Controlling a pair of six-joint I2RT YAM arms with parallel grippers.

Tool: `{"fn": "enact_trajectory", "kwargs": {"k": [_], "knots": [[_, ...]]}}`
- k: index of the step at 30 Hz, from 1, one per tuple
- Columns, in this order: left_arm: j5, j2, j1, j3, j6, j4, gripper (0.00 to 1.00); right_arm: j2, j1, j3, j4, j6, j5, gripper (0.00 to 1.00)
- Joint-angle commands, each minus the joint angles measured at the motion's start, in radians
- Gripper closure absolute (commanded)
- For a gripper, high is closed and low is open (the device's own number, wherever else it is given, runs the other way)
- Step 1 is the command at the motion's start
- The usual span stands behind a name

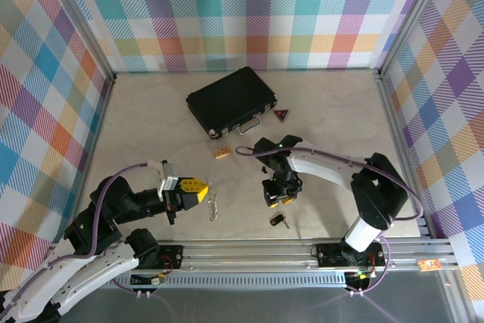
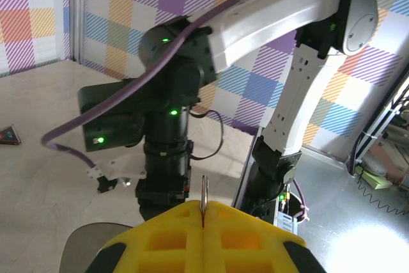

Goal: Put the keys on the keyring

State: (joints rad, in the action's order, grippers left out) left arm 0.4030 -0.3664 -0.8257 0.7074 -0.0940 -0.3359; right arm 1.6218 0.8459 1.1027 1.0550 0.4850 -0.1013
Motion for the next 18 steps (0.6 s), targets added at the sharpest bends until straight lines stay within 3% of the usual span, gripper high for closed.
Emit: {"fn": "enact_trajectory", "kwargs": {"k": [1, 8, 18], "knots": [[0.021, -0.003, 0.007, 0.005, -0.021, 0.090, 1.00, -0.085, 0.007, -0.086, -0.041, 0.157, 0.005, 0.61], [0.031, -0.017, 0.007, 0.002, -0.026, 0.103, 1.00, -0.178, 0.009, -0.220, -0.196, 0.290, -0.006, 0.60], [0.032, -0.016, 0.008, 0.001, -0.026, 0.103, 1.00, -0.179, 0.007, -0.301, -0.305, 0.337, 0.006, 0.74]]}}
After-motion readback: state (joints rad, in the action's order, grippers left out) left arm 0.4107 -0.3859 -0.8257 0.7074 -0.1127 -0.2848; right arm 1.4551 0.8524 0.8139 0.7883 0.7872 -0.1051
